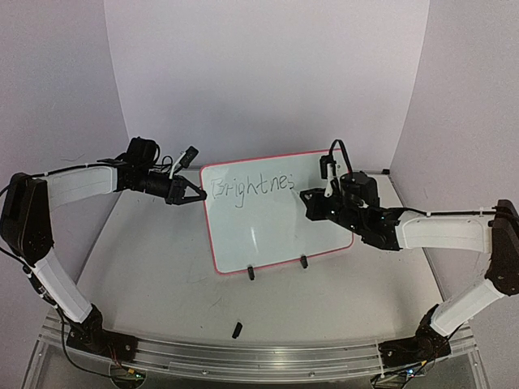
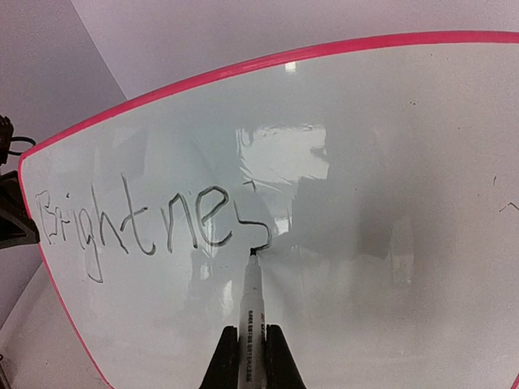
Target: Write a sentence on the whiteboard
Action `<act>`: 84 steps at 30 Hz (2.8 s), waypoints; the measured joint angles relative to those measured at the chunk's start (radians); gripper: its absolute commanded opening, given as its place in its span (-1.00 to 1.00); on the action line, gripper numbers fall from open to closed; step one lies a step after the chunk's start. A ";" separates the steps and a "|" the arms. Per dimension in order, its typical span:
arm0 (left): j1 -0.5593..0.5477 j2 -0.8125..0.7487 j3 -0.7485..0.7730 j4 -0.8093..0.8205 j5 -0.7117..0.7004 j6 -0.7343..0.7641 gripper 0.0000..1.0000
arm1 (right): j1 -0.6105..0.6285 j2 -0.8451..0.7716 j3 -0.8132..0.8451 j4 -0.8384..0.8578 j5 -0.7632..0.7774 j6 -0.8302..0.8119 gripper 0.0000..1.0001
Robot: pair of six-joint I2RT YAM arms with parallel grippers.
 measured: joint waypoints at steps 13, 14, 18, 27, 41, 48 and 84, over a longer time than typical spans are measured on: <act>0.000 0.000 0.000 0.000 0.000 0.000 -1.00 | 0.000 -0.080 0.000 0.047 0.027 0.002 -1.00; 0.000 0.000 0.000 0.000 0.000 0.000 -1.00 | 0.000 -0.079 0.001 0.049 0.034 -0.002 -1.00; 0.000 0.000 0.000 0.000 0.000 0.000 -1.00 | -0.001 -0.061 0.007 0.047 0.063 -0.011 -1.00; 0.000 0.000 0.000 0.000 0.000 0.000 -1.00 | -0.014 -0.013 0.030 0.038 0.104 -0.031 -1.00; 0.000 0.000 0.000 0.000 0.000 0.000 -1.00 | -0.027 0.019 0.069 0.027 0.089 -0.054 -1.00; 0.000 0.000 0.000 0.000 0.000 0.000 -1.00 | -0.027 0.019 0.068 0.014 0.043 -0.056 -1.00; 0.000 0.000 0.000 0.000 -0.001 0.000 -1.00 | -0.027 -0.020 0.016 -0.053 0.061 -0.015 -1.00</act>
